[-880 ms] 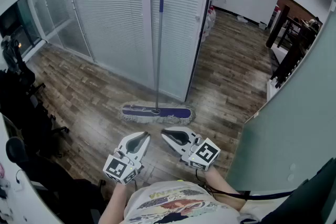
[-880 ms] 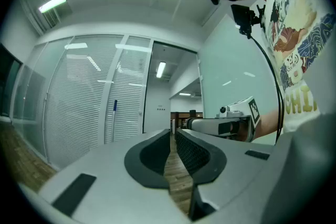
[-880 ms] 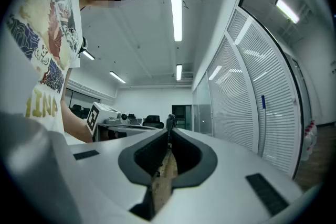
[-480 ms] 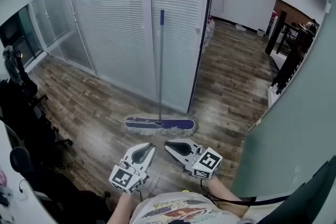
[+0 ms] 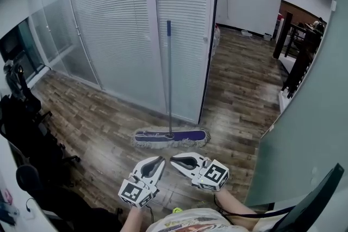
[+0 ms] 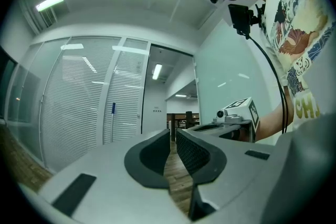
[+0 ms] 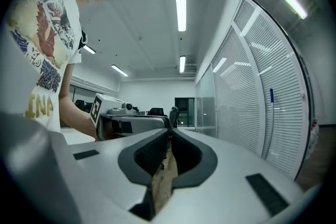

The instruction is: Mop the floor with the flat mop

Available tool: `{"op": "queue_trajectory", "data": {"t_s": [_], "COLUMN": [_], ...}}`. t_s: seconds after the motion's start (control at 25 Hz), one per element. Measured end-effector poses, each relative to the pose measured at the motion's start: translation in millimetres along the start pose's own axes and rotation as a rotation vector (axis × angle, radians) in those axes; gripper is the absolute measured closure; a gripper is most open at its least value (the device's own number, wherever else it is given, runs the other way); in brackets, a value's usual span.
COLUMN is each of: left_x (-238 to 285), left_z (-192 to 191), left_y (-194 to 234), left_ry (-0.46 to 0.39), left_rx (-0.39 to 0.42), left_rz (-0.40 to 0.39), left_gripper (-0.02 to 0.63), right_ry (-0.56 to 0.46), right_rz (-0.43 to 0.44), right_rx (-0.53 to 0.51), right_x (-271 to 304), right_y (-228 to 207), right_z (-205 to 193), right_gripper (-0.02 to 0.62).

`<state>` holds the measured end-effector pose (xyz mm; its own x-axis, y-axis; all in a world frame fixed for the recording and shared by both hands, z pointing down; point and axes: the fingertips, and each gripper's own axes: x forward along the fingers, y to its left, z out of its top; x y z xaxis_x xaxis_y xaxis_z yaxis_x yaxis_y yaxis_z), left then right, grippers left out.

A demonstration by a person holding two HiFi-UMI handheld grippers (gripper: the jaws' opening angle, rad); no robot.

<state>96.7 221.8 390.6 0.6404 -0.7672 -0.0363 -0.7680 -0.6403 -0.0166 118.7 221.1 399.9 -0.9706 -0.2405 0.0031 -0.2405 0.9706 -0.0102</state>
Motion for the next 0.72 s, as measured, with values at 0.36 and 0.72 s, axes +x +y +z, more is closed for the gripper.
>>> {"op": "queue_trajectory", "data": {"t_s": [0.36,0.72], "left_x": [-13.3,-4.5], "left_z": [-10.4,-28.7], "left_y": [12.9,46.2], "left_ry": [0.014,0.033], "left_rx": [-0.018,-0.053], "left_rz": [-0.004,0.028], "left_gripper": [0.563,0.563], "right_ry": [-0.007,0.018], "right_rz": [-0.083,-0.080], "right_rx": [0.066,0.067], "right_x": [10.7,34.4], "right_y": [-2.5,-31.9], "right_z": [-10.6,-21.2], "right_gripper": [0.558,0.558]}}
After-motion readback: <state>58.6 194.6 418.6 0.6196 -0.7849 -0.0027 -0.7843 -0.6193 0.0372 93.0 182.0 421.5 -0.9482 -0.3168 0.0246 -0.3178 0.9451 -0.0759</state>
